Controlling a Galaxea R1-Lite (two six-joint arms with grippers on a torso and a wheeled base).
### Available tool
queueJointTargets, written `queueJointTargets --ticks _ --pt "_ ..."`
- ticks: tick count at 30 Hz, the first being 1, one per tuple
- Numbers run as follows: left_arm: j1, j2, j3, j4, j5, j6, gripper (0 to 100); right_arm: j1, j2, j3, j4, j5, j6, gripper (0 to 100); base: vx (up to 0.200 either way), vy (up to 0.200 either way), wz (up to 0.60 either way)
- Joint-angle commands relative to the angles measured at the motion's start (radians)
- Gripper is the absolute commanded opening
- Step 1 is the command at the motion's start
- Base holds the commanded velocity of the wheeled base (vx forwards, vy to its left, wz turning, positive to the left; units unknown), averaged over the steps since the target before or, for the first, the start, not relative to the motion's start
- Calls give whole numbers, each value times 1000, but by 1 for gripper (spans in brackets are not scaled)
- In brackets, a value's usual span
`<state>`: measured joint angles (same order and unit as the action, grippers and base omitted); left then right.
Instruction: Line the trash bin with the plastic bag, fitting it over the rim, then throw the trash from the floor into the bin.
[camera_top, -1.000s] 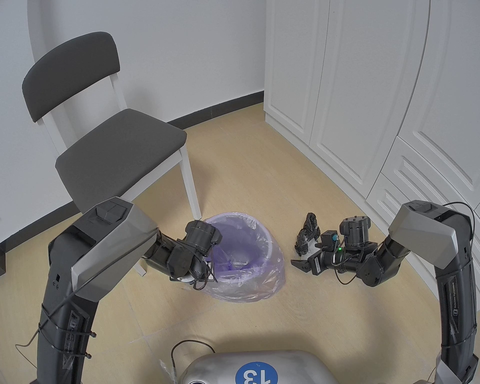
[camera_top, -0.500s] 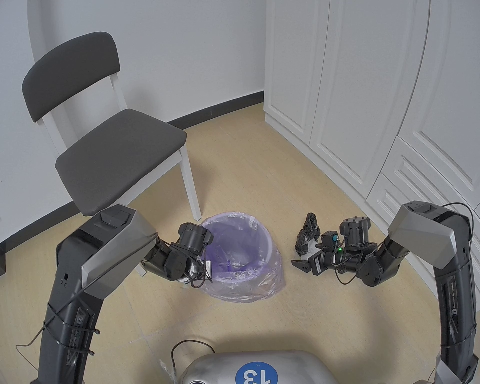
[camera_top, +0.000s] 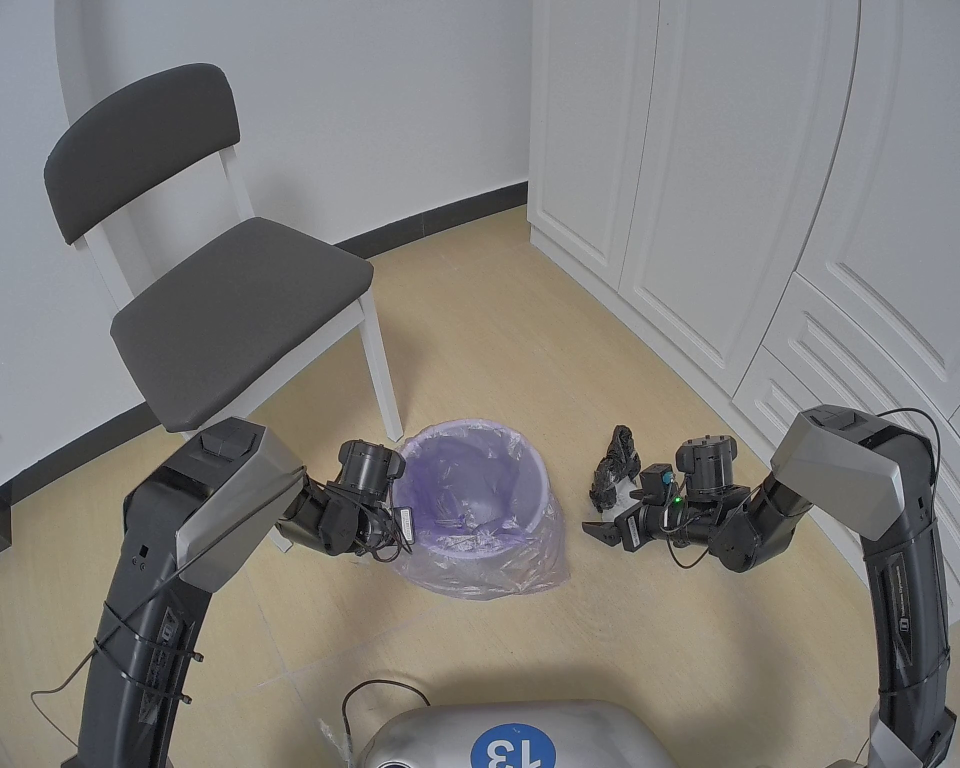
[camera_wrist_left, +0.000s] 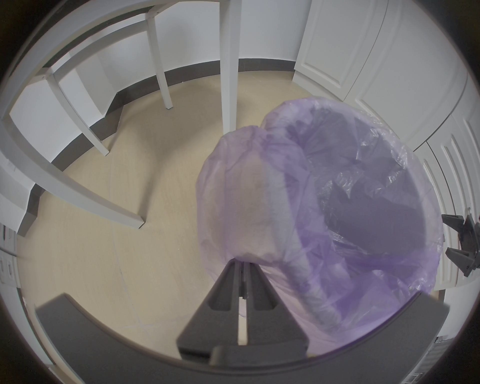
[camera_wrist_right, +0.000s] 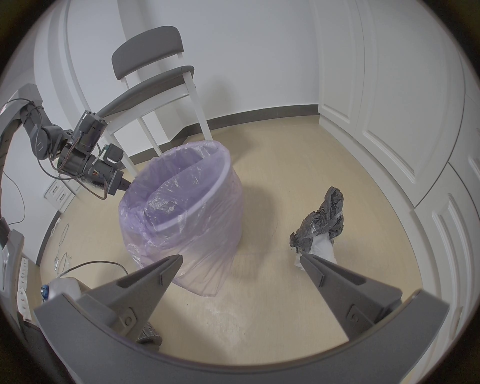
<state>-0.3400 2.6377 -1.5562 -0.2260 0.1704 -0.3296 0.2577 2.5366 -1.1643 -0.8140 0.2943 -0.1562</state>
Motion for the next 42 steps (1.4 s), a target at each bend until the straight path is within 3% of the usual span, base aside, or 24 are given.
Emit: queueJointTargets --ticks 1,7,9,11,12,14,24,31,34,42 --pt "-7 -41 61 -3 -3 3 0 0 4 -2 -2 0 0 100 0 0 0" --pt "-30 -77 196 -72 -20 58 0 0 4 0 -4 0 0 100 0 0 0" --pt "-63 -82 292 -213 -22 80 0 0 2 9 -13 0 -5 100 0 0 0" --pt "-63 -82 292 -213 -22 80 0 0 2 9 -13 0 -5 100 0 0 0" --pt "-88 -84 372 -352 -22 103 0 5 -6 23 -14 0 -31 100 0 0 0" --pt "-90 -84 412 -398 -28 133 0 9 -4 26 -14 0 -42 100 0 0 0" --pt "-79 -90 441 -412 -22 147 0 51 5 -25 4 -1 -54 100 0 0 0" --pt "-79 -91 447 -415 -22 145 0 86 36 -227 231 0 -152 100 0 0 0" --pt "-79 -91 447 -415 -20 147 0 92 62 -354 409 0 -224 100 0 0 0" --pt "-77 -91 449 -418 -20 145 0 91 139 -607 691 11 -299 100 0 0 0"
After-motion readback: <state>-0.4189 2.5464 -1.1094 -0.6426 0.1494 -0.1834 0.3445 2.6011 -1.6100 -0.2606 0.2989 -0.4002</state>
